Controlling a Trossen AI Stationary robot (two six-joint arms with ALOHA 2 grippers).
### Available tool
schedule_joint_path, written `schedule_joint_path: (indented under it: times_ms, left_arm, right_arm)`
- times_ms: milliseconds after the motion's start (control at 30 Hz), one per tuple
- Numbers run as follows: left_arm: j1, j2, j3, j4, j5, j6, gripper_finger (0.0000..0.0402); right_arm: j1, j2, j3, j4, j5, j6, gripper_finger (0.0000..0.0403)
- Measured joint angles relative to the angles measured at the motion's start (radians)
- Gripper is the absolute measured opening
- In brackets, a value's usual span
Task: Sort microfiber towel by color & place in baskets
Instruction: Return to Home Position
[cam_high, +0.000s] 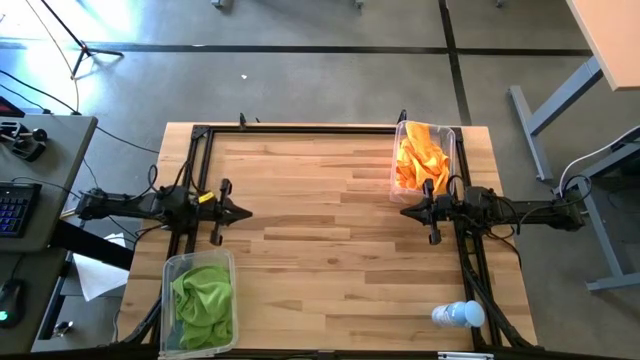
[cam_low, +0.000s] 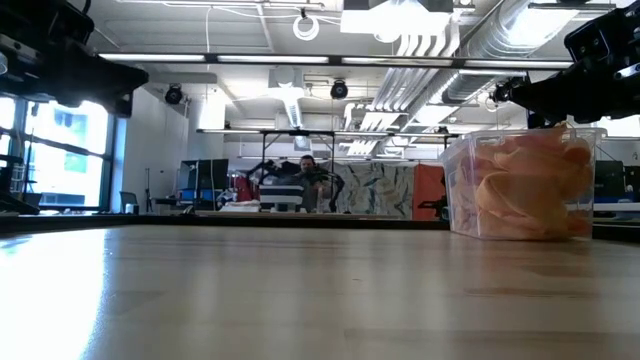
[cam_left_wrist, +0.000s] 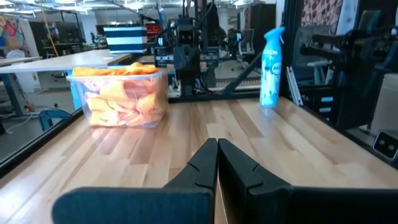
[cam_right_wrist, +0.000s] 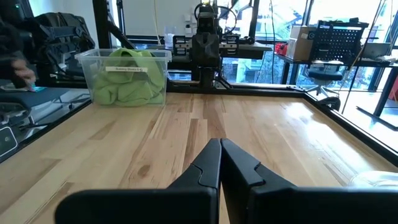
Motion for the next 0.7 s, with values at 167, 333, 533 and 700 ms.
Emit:
schedule_joint_path:
  times_ms: [167,333,533,700]
  left_arm:
    - [0.0,0.006,0.0,0.001,0.003,-0.005,0.0]
    - [0.0,0.007,0.0,0.001,0.003,-0.005,0.0]
    - [0.0,0.007,0.0,0.0,0.003,-0.005,0.0]
    - [0.0,0.007,0.0,0.001,0.003,-0.005,0.0]
  right_arm:
    - [0.0,0.0,0.0,0.0,0.0,0.0,0.0]
    - [0.0,0.0,0.0,0.0,0.0,0.0,0.0]
    - [0.0,0.0,0.0,0.0,-0.001,0.0,0.0]
    - [0.0,0.0,0.0,0.0,-0.001,0.0,0.0]
